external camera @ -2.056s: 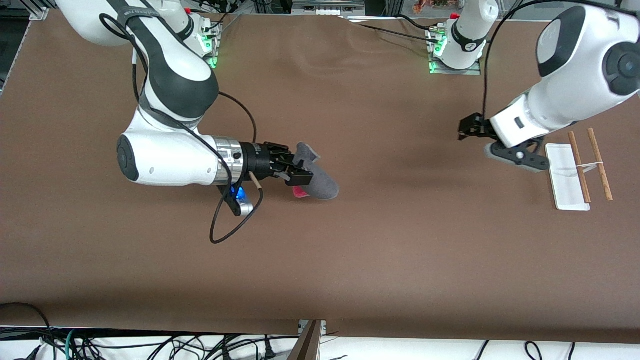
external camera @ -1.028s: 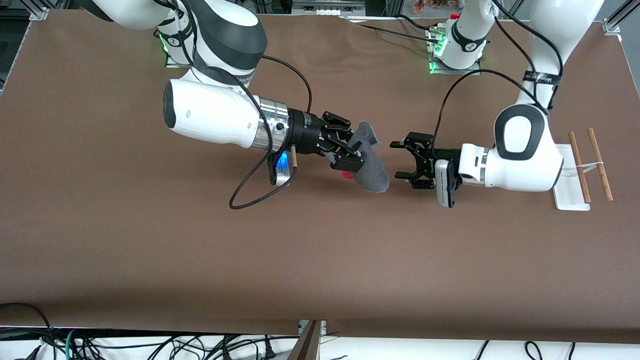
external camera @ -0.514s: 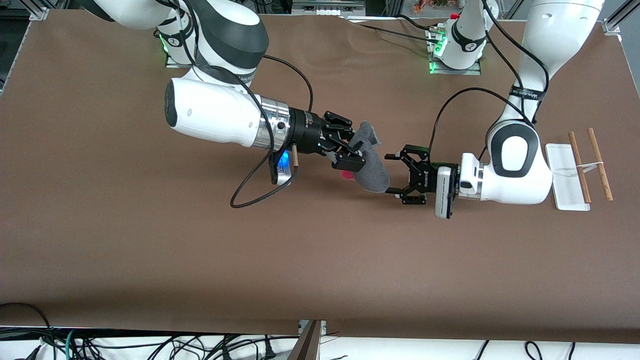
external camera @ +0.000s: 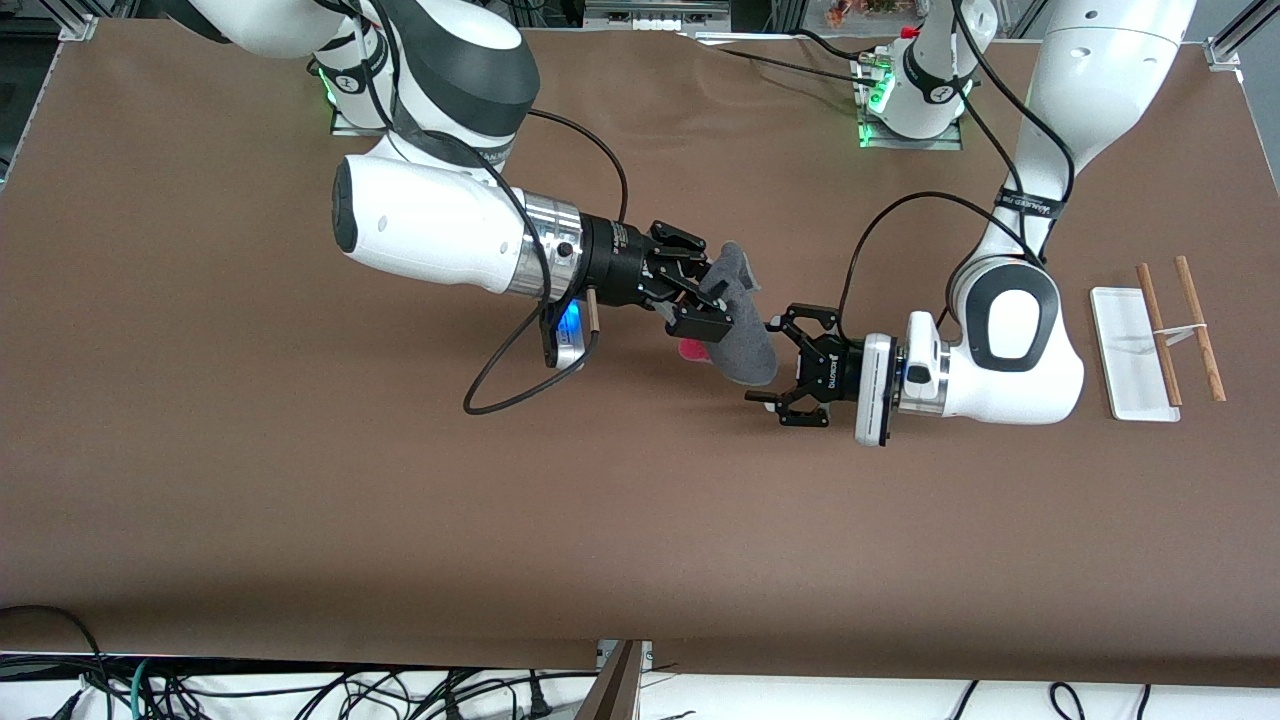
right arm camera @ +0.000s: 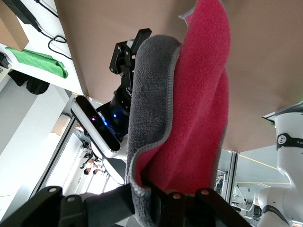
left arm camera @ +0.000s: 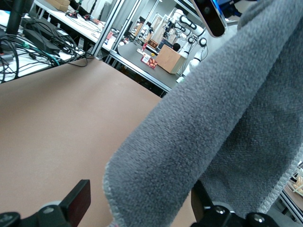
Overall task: Pass towel and hang on rack
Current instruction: 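Grasp the towel with the left gripper while the right gripper releases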
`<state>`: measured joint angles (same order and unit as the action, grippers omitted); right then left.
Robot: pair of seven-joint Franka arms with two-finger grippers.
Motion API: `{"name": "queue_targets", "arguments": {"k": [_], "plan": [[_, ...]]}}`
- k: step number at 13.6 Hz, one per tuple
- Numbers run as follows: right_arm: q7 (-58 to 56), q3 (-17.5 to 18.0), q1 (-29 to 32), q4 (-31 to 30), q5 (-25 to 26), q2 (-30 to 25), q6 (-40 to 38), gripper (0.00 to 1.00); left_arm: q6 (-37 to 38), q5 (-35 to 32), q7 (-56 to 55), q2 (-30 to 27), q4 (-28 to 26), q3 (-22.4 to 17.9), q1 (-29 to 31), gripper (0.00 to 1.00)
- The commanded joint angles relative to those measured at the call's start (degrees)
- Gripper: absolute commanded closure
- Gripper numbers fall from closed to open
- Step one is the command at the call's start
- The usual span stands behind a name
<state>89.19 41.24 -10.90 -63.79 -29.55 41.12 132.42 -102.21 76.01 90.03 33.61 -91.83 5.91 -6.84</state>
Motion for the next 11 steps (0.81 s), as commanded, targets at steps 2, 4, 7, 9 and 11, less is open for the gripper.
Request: {"name": "queue_targets", "arguments": {"k": [2,4,7,9,11], "plan": [[0.63,0.25,-0.61,1.21,-0.25,0.63,0.82,1.00,1.04,1.51,2.25,1.28,1.04,-0.29,-0.36,1.00],[0.63,0.25,-0.61,1.21,-0.25,0.63,0.82,1.00,1.22,1.51,2.34,1.46,1.04,-0.29,-0.28,1.00],[0.63,0.25,-0.61,1.21,-0.25,0.63,0.91,1.00,1.48,1.51,2.34,1.45,1.04,-0.29,0.08,1.00],[0.63,0.25,-0.61,1.21,-0.25,0.63,0.91,1.00,1.57,1.43,2.34,1.45,1.04,-0.29,0.17,1.00],[0.63,0.25,-0.52,1.21,-0.25,0.63,0.91,1.00,2.10,1.43,2.25,1.37,1.04,-0.29,0.34,1.00]]}}
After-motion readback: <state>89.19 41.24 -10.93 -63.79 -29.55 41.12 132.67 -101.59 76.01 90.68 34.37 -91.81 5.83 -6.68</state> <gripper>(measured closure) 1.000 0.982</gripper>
